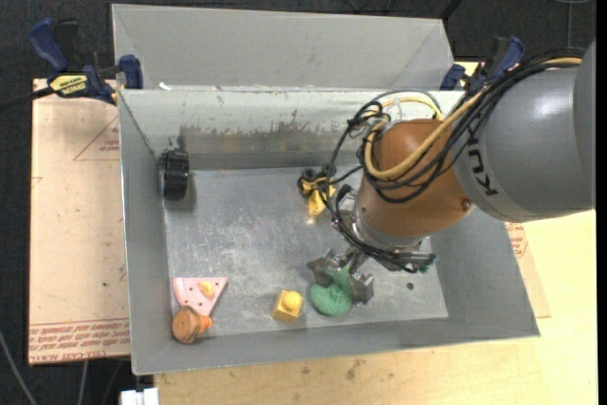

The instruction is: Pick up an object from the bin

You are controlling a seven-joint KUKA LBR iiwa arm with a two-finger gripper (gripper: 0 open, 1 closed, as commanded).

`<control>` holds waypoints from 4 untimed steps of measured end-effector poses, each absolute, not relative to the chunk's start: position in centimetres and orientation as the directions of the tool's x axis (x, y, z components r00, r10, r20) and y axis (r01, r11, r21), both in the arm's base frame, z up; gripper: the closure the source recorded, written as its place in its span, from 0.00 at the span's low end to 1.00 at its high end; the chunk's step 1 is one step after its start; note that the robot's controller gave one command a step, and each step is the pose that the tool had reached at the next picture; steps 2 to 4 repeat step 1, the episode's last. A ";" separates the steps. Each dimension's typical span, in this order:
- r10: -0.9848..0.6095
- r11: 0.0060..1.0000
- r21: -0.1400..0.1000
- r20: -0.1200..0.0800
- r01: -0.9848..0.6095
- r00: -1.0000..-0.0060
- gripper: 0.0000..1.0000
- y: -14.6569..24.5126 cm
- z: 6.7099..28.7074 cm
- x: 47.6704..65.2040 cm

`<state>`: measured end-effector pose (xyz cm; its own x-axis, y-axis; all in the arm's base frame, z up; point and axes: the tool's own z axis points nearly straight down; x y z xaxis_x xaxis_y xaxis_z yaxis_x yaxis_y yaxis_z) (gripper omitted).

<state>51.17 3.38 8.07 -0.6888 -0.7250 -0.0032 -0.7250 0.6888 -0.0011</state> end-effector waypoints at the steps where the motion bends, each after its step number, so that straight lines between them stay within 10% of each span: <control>1: -0.692 0.722 -0.005 -0.008 -0.692 -0.722 1.00 1.8 25.1 53.1; 4: -0.692 0.722 -0.005 -0.008 -0.692 -0.722 1.00 1.8 25.1 53.1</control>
Offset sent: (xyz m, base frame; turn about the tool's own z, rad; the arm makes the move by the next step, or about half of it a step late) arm 0.0000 0.0000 0.0000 0.0000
